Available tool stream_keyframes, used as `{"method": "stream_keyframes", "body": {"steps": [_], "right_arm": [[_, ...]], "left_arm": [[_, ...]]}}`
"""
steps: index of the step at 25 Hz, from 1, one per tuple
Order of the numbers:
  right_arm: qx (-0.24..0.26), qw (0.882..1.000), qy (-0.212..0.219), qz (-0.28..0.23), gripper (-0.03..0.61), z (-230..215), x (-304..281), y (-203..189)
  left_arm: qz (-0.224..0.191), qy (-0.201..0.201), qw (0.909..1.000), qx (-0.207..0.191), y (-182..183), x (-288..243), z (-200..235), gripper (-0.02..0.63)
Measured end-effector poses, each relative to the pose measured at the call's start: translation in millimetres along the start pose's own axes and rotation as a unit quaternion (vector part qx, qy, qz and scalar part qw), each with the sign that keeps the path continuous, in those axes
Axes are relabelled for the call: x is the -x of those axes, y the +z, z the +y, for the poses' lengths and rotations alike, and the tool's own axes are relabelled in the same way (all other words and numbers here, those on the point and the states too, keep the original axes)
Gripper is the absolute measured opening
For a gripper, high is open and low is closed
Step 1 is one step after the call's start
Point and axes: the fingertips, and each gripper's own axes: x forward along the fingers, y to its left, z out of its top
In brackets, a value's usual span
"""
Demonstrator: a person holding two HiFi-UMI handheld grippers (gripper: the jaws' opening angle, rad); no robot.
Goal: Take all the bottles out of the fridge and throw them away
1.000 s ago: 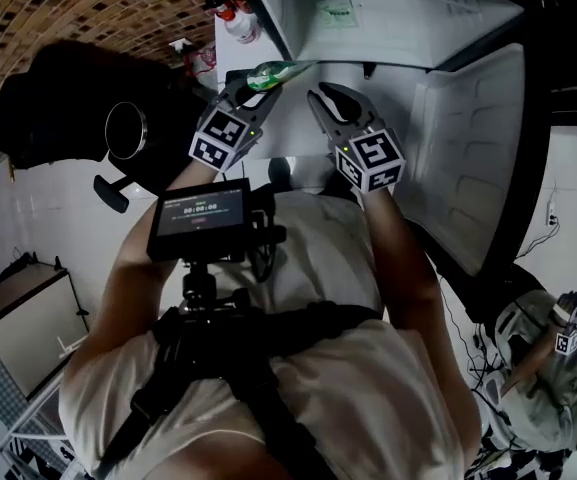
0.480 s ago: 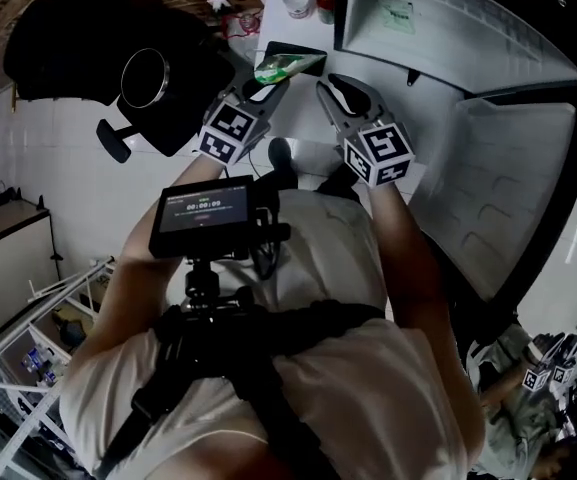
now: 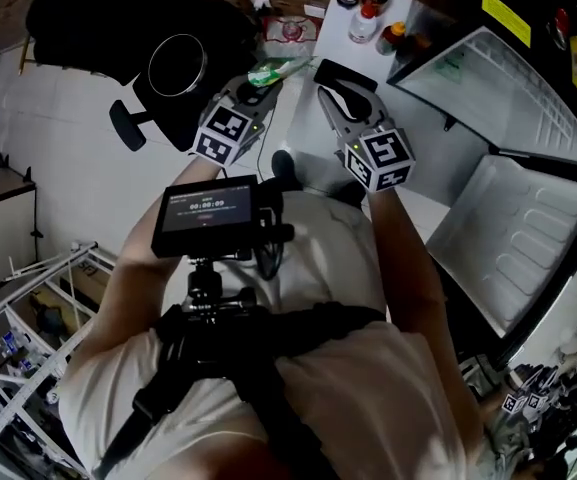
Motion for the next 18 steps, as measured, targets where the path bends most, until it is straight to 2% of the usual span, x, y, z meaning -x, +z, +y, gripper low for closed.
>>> {"method": "stream_keyframes", "body": {"steps": [3,6,10,13,18], "right_arm": [[-0.023,0.998,-0.046,-0.029,0.094,-17,38,-6],[-0.031,0.997,-0.065,-0.040,0.094,-32,99,-20],[-0.048,0.982,-0.143,-0.111,0.094,-40,139,-22],[-0.044,0.984,-0.136,-0.107,0.094,-35,146,-25],[-0.034,0.991,-0.094,-0.087,0.094,-29,111,-18]], "left_arm": [[0.015,-0.035,0.9984,-0.042,13,-20,-26,0.043],[0.023,-0.042,0.9973,-0.056,23,-39,-76,0.043],[0.025,-0.083,0.9854,-0.146,51,-59,-89,0.043],[0.021,-0.068,0.9875,-0.140,54,-53,-91,0.043],[0.018,-0.025,0.9937,-0.108,46,-42,-53,0.043]]}}
